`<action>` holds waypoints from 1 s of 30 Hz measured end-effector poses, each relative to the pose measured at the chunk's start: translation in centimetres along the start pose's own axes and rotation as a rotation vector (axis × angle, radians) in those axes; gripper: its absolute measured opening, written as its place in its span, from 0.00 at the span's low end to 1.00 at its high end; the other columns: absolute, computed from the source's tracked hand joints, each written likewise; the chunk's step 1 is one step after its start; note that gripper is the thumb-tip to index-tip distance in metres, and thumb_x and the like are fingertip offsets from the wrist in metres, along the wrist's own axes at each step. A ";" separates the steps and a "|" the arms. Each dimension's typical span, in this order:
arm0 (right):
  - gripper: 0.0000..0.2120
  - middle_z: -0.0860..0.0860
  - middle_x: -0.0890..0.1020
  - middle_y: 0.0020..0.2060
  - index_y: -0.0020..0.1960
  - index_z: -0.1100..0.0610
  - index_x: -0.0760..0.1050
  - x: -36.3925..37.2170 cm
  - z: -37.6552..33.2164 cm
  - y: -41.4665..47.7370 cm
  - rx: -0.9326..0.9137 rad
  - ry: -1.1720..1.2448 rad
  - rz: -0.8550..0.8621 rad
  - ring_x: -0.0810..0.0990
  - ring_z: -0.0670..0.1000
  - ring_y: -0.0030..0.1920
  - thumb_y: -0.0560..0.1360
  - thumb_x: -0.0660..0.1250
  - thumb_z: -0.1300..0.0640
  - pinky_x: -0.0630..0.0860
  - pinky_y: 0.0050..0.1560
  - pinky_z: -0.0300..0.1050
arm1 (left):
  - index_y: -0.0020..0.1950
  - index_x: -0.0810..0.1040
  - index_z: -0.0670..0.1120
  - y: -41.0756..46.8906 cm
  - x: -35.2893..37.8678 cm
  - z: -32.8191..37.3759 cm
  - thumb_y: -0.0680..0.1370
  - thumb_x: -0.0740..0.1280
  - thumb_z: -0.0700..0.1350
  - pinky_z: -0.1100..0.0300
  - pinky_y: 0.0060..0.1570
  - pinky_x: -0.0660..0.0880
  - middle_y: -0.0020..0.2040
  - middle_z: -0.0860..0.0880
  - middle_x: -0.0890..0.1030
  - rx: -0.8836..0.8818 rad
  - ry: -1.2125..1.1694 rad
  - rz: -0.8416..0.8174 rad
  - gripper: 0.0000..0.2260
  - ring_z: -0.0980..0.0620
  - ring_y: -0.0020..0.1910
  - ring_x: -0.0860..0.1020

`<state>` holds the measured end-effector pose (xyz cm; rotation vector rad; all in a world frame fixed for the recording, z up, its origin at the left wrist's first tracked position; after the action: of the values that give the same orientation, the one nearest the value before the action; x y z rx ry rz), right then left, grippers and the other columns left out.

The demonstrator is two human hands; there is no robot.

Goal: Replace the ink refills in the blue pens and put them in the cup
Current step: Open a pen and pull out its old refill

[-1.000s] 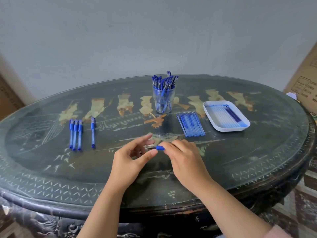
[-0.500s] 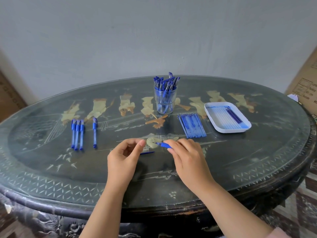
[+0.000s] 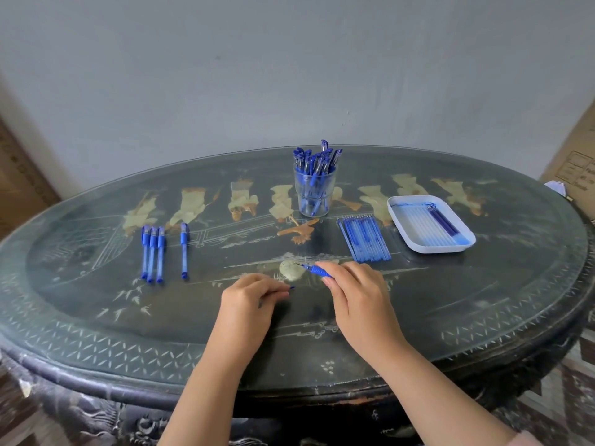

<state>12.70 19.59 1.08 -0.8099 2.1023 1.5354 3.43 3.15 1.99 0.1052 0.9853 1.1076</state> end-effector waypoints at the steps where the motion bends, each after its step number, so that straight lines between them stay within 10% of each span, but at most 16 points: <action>1: 0.14 0.49 0.79 0.42 0.59 0.54 0.79 0.0 0.0 0.0 -0.002 -0.004 -0.001 0.75 0.53 0.38 0.79 0.57 0.56 0.77 0.40 0.53 | 0.44 0.86 0.44 0.0 0.0 -0.1 0.69 0.76 0.31 0.79 0.49 0.70 0.43 0.51 0.83 0.022 0.012 -0.006 0.09 0.60 0.42 0.79; 12: 0.14 0.49 0.78 0.41 0.60 0.54 0.79 0.1 -0.2 -0.1 -0.027 -0.045 -0.022 0.74 0.52 0.38 0.79 0.58 0.57 0.76 0.39 0.52 | 0.51 0.84 0.45 0.2 0.2 -0.1 0.69 0.71 0.31 0.53 0.45 0.81 0.43 0.53 0.81 -0.031 0.106 -0.139 0.14 0.53 0.40 0.80; 20: 0.14 0.49 0.79 0.42 0.61 0.54 0.79 0.1 -0.2 -0.1 -0.025 -0.055 -0.035 0.75 0.52 0.38 0.79 0.59 0.57 0.76 0.40 0.52 | 0.54 0.84 0.45 0.2 0.1 0.2 0.71 0.71 0.32 0.74 0.47 0.74 0.44 0.55 0.81 -0.092 0.009 -0.138 0.15 0.60 0.41 0.79; 30: 0.11 0.41 0.79 0.39 0.59 0.52 0.79 -1.5 -1.5 0.8 0.065 0.070 0.072 0.71 0.45 0.40 0.78 0.64 0.52 0.69 0.47 0.41 | 0.49 0.81 0.50 0.1 -0.7 0.5 0.69 0.77 0.40 0.77 0.43 0.69 0.45 0.57 0.79 -0.097 -0.029 0.017 0.11 0.59 0.43 0.77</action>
<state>13.28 18.66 3.00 -0.7836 2.2426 1.4871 3.69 2.81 2.79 0.0512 0.9048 1.1646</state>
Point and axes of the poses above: each hand's wrist, its own y-axis towards the middle knuckle, its own x-axis out of the palm, z = x × y, the point moved 2 cm from there along y, towards the middle knuckle
